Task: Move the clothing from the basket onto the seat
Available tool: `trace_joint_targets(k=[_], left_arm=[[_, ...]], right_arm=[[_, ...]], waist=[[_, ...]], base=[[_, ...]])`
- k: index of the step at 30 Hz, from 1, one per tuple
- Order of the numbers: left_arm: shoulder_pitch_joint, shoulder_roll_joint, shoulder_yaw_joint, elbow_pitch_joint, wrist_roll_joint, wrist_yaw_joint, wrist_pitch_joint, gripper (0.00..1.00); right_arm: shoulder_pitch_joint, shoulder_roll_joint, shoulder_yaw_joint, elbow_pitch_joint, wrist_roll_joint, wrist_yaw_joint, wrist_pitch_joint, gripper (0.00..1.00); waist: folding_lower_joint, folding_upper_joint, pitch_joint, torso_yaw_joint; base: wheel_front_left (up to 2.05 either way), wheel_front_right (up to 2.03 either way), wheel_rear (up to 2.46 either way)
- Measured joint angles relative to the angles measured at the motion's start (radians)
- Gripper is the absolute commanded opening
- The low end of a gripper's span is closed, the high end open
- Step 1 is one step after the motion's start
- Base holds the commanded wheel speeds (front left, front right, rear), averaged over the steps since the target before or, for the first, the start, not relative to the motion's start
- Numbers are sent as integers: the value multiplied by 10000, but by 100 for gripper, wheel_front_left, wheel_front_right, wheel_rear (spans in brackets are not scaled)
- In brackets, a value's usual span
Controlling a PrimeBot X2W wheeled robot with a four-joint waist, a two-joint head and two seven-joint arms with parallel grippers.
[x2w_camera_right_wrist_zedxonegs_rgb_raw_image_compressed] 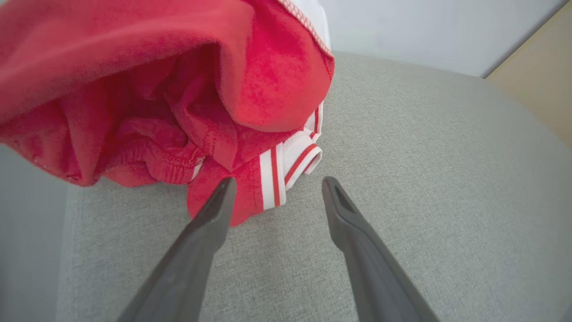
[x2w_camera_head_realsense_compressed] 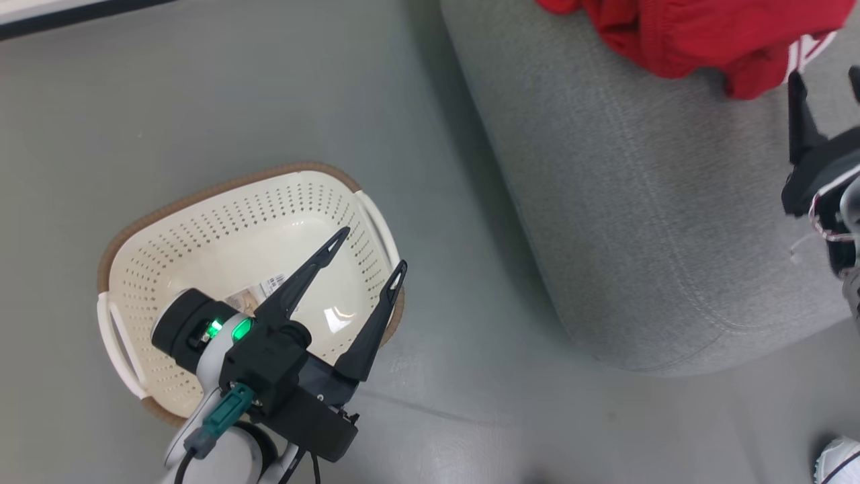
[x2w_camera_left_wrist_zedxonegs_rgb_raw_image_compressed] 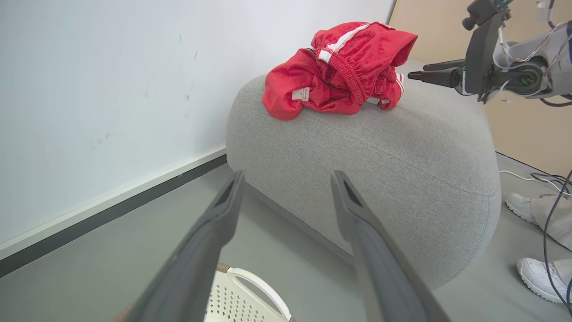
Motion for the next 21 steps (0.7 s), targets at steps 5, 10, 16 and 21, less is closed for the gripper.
trace_joint_targets(k=[5, 10, 16, 21], left_arm=[[139, -29, -23, 86, -13, 2, -6, 100], [140, -157, -92, 272, -63, 2, -42, 100], [167, -326, -115, 583, -180, 2, -192, 100], [184, -600, -59, 951, -290, 92, -391, 100]], right_arm=[[471, 6, 27, -6, 2, 58, -86, 100], [793, 0, 54, -186, 2, 90, -90, 100], [1032, -17, 138, -545, 2, 105, -98, 100], [1191, -130, 134, -945, 2, 148, -98, 100]], waist=[[-1, 0, -256, -230], [-1, 0, -555, -368], [-1, 0, -987, -406], [-1, -1, -1417, -337]], base=[[0, 0, 0], [0, 0, 0], [0, 0, 0], [0, 0, 0]])
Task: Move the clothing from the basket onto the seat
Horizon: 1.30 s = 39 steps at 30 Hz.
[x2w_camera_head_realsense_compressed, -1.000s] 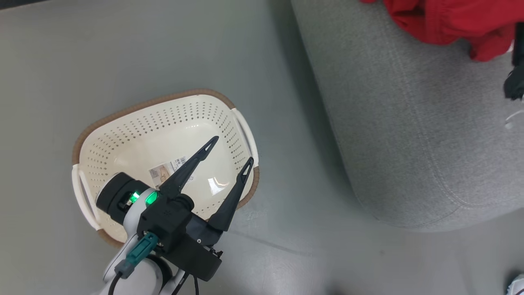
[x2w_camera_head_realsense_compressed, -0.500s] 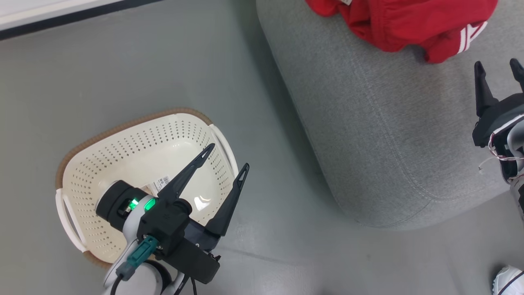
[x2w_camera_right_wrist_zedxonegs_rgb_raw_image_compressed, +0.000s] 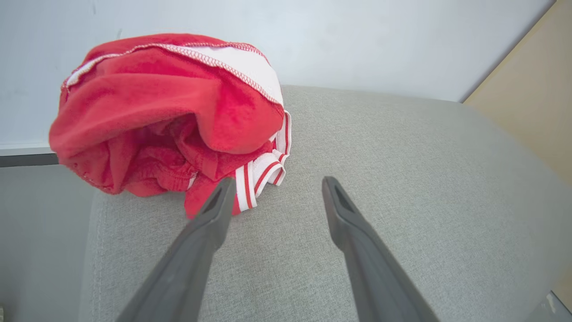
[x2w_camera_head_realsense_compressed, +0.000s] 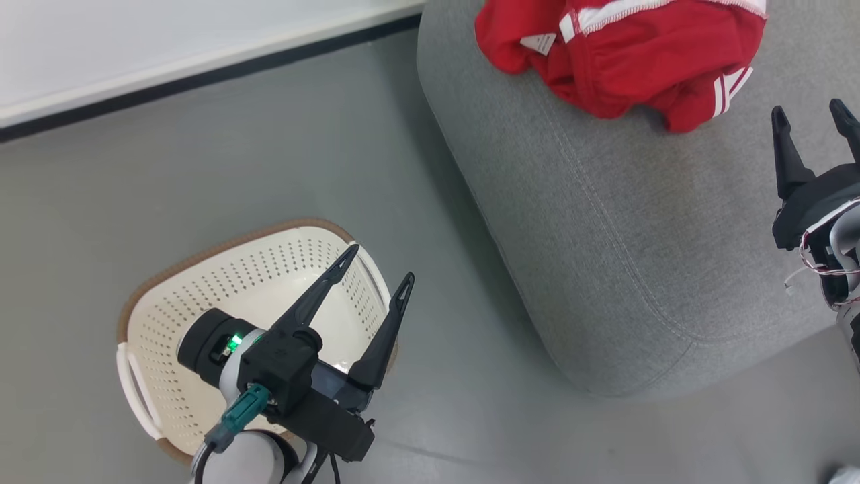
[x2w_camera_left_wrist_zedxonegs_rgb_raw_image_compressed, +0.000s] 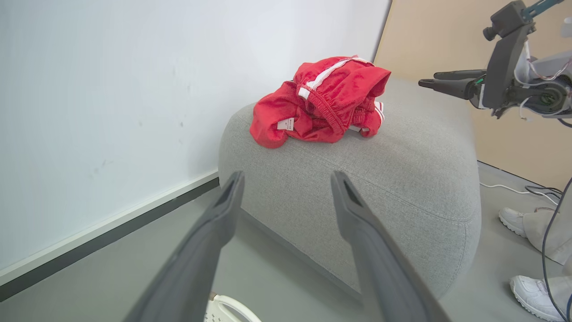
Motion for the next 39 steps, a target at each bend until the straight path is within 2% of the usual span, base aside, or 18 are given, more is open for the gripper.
trace_joint_targets(k=[12, 23, 29, 39], left_arm=[[-21, -642, 221, 1149, -397, 186, -504, 100], [261, -886, 456, 2102, -639, 443, -779, 100], [625, -955, 708, 2571, -685, 719, -943, 100], [1767, -669, 1346, 2771, -752, 1066, -1055, 100]], right_arm=[[383, 52, 79, -970, 17, 29, -2, 100], [1491, 809, 245, -1592, 322, 31, -2, 100], [2891, 1430, 190, -2153, 566, 27, -2, 100], [5067, 1996, 209, -3273, 652, -430, -2, 100]], waist=[[-1, -1, -1251, 651], [-1, -1, -2420, 1744], [0, -1, -3148, 2438], [0, -1, -4106, 3041]], base=[[0, 0, 0], [0, 0, 0], [0, 0, 0], [0, 0, 0]])
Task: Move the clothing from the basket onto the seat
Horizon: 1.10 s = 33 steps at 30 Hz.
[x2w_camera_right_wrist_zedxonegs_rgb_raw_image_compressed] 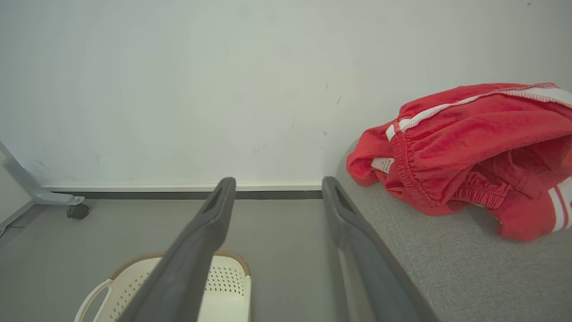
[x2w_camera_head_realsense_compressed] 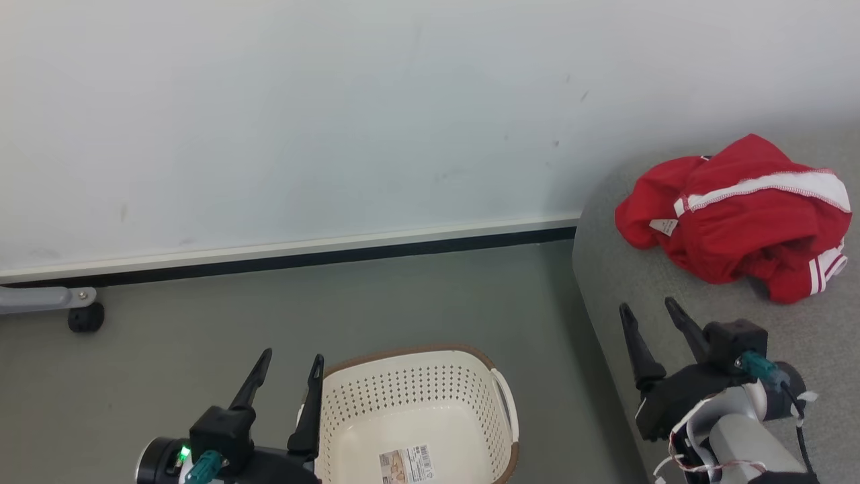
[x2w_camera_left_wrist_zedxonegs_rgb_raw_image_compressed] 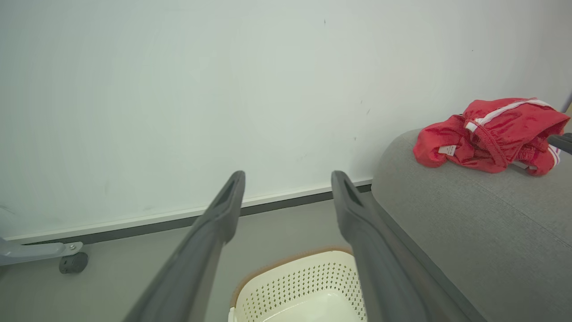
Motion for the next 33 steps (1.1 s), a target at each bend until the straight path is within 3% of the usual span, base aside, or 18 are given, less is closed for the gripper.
trace_joint_targets(k=[17, 33], left_arm=[[1667, 267, 1014, -485, 33, 267, -157, 100], [2489, 167, 1639, -926, 370, 339, -211, 100]], right_arm=[[3423, 31, -286, -3555, -98, -1225, 0, 100], [4686, 25, -646, -5799, -284, -1705, 0, 100]], waist=[[1, 0, -654, 373], [1, 1, -631, 567]], base=[[0, 0, 0], [0, 0, 0]])
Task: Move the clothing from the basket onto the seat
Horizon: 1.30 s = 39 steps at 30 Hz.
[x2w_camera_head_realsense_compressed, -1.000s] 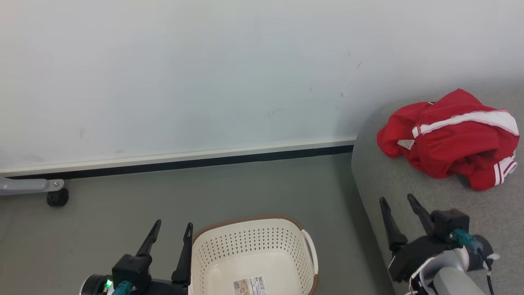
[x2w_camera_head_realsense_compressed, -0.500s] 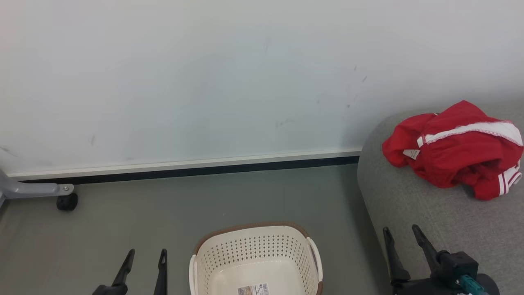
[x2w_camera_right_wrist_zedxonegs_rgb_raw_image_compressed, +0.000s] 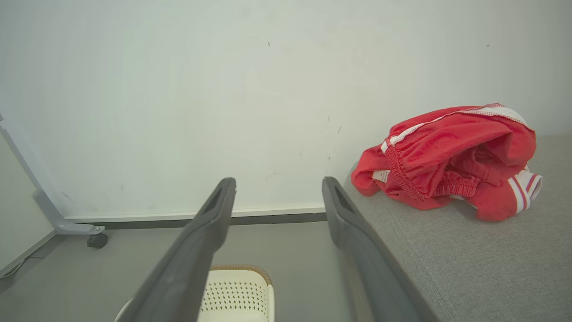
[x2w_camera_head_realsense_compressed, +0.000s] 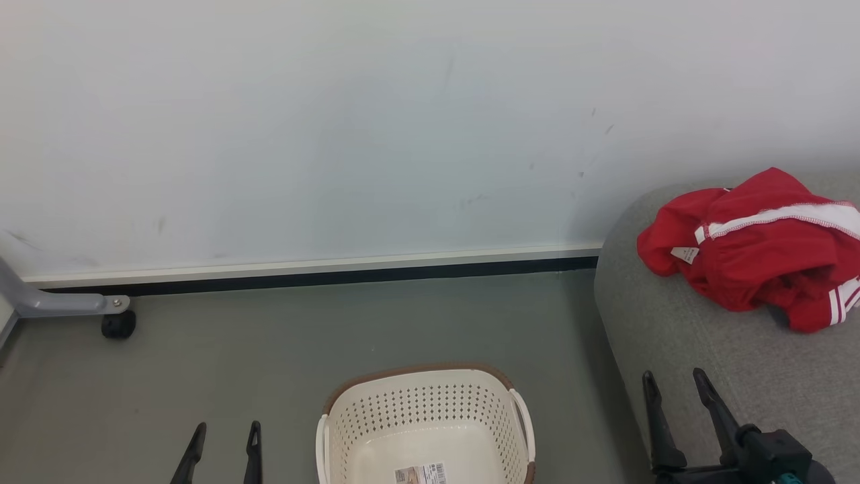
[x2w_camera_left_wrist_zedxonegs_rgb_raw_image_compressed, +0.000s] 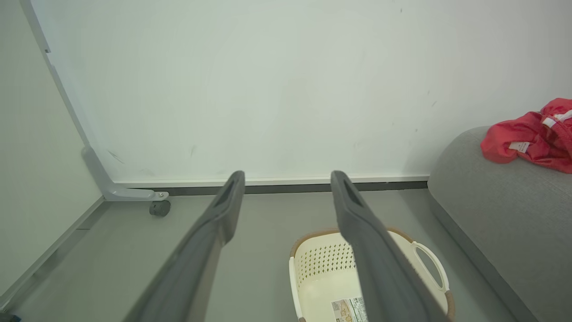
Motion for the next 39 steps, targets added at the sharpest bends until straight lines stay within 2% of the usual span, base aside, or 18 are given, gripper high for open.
trace_joint_targets(k=[17, 31, 32, 39], left_arm=[[-1, -10, 249, -307, 621, 2, -27, 100], [0, -138, 466, -364, 955, 4, -27, 100], [2, -142, 462, -318, 953, -2, -25, 0], [319, -385, 374, 351, 930, -8, -12, 0]], right_arm=[[498, 10, -320, -848, -59, -215, 31, 100], [604, 54, -481, -1214, -105, -228, 293, 100], [635, 59, -477, -1172, -100, -224, 288, 0], [1074, 228, -366, -483, -48, -213, 305, 0]], waist=[[0, 0, 96, 1], [0, 1, 97, -70], [1, 0, 96, -71], [0, 1, 101, -73]], base=[[0, 0, 0], [0, 0, 0], [0, 0, 0], [0, 0, 0]])
